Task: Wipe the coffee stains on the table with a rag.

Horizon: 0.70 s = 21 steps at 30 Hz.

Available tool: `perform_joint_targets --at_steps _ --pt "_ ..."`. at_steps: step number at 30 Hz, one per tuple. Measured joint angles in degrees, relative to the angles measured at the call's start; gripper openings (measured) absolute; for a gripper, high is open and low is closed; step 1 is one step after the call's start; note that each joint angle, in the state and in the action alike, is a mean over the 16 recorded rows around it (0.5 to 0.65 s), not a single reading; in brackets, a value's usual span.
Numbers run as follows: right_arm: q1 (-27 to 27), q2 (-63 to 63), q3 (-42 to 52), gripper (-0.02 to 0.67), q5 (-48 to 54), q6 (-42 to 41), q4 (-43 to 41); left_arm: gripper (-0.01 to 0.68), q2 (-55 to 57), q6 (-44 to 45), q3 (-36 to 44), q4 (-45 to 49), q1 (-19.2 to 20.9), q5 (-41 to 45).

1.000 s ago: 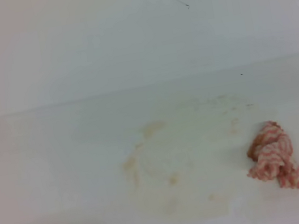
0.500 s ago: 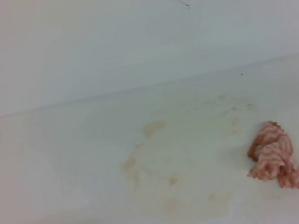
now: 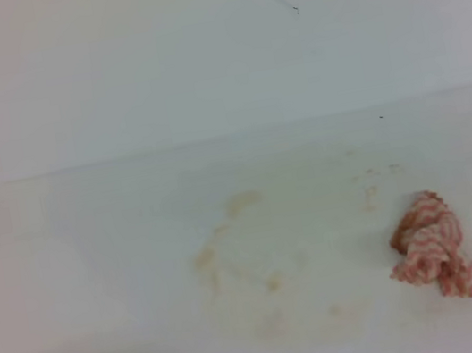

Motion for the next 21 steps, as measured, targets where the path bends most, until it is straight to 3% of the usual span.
perform_joint_targets --at_steps 11,21 --pt "-1.78 -20.38 32.49 -0.001 -24.80 -1.18 -0.49 -0.003 -0.03 0.00 -0.01 -0.05 0.00 0.00" --pt "-6.16 -23.56 42.51 -0.001 -20.37 -2.78 -0.92 -0.003 -0.05 0.00 -0.02 -0.10 0.00 0.00"
